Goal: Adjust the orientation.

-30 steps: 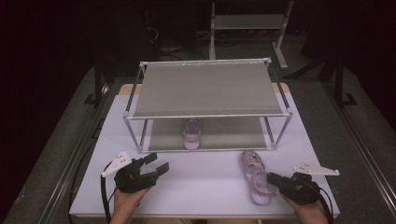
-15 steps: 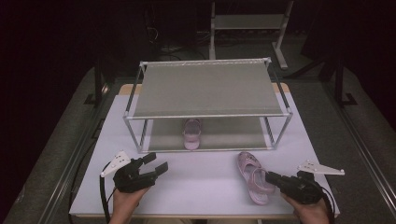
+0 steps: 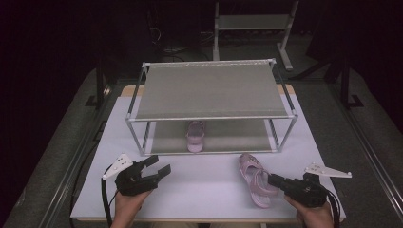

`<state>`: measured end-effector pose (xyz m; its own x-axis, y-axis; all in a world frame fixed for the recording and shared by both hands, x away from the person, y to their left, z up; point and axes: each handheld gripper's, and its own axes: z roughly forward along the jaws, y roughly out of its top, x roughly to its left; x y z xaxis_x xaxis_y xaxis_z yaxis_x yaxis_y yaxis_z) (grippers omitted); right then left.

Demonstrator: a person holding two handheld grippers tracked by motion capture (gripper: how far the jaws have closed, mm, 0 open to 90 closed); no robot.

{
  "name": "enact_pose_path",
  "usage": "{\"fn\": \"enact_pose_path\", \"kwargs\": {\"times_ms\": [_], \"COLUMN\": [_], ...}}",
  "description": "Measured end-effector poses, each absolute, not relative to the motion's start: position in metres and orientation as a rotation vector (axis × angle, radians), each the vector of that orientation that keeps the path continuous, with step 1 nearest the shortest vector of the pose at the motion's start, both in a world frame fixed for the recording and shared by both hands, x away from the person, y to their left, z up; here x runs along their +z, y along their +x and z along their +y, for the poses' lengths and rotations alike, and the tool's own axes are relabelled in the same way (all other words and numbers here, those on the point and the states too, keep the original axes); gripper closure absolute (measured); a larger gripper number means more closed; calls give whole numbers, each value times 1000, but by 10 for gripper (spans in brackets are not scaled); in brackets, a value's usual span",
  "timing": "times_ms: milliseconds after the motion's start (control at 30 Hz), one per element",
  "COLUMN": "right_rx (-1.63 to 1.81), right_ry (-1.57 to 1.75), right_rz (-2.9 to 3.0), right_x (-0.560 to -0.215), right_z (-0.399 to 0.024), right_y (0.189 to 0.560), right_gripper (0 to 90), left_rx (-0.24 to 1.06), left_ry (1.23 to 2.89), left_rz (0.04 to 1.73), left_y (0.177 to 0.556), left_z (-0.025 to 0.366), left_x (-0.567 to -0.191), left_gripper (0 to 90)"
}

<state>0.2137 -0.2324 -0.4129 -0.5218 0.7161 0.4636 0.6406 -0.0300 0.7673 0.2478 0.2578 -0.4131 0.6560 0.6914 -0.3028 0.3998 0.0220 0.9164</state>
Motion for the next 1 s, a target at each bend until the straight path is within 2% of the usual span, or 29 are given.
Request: {"fn": "enact_pose_path", "kwargs": {"times_ms": [1000], "right_rx": [1756], "right_ry": [1537], "right_rz": [2074], "right_x": [-412], "right_z": [-230], "right_y": [217], "right_gripper": [834], "left_rx": [292], "left_ry": [1599], "left_rz": [925], "left_y": [249], "left_z": [260], "left_x": [-413], "left_gripper": [273]}}
